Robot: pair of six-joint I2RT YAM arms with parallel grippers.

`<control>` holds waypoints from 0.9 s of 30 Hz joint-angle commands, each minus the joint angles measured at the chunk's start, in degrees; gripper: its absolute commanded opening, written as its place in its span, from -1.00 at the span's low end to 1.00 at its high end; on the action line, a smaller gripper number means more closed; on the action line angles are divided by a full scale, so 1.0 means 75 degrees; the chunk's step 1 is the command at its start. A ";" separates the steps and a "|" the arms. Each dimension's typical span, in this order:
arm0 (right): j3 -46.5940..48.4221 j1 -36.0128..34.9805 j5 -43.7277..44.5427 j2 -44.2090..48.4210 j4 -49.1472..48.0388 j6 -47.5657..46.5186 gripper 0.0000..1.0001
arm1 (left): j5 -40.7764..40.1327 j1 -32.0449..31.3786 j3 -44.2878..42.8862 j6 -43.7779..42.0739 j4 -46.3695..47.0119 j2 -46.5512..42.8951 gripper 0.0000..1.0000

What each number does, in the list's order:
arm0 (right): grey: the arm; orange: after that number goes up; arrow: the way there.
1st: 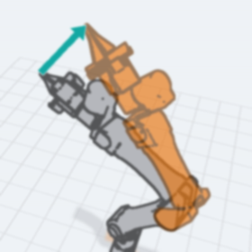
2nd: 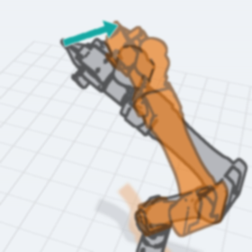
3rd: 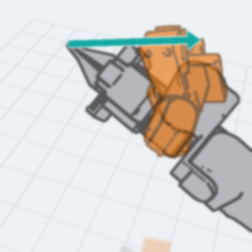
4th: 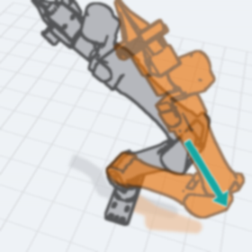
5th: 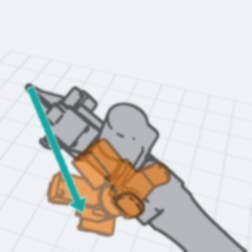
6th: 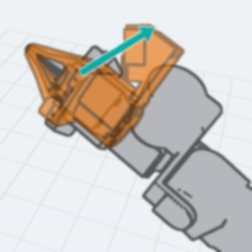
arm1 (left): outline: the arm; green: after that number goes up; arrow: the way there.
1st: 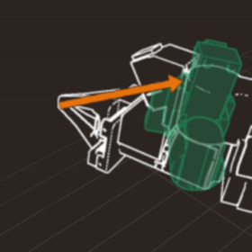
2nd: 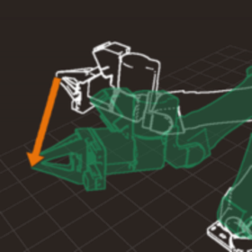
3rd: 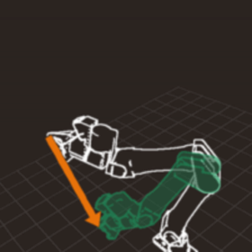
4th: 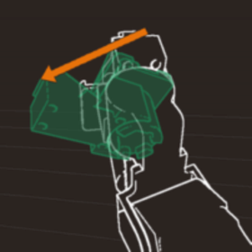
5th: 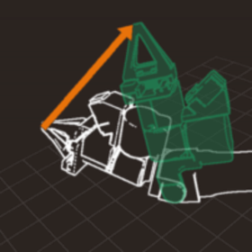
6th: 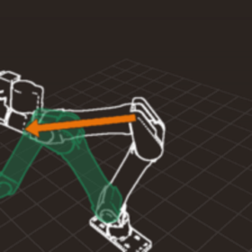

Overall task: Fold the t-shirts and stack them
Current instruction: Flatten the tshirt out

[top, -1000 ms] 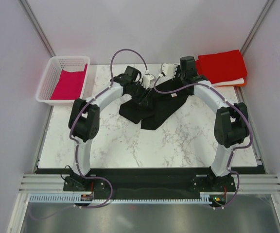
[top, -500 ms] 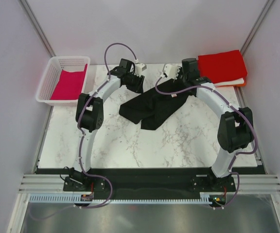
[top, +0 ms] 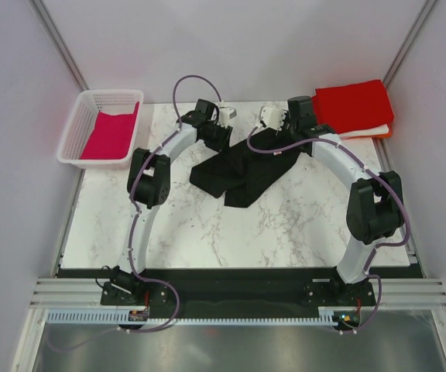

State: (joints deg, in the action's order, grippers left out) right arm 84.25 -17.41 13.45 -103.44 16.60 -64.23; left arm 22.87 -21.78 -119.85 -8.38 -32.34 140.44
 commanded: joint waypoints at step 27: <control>-0.0053 -0.0023 0.0140 0.0139 -0.0127 0.0267 -1.00 | 0.0243 -0.0178 0.0488 0.0215 0.0257 -0.0726 -0.17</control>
State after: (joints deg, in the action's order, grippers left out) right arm 83.59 -17.41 13.69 -103.44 16.75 -63.00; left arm 22.92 -22.44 -115.85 -7.92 -31.44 135.70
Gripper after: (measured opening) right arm 0.007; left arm 0.423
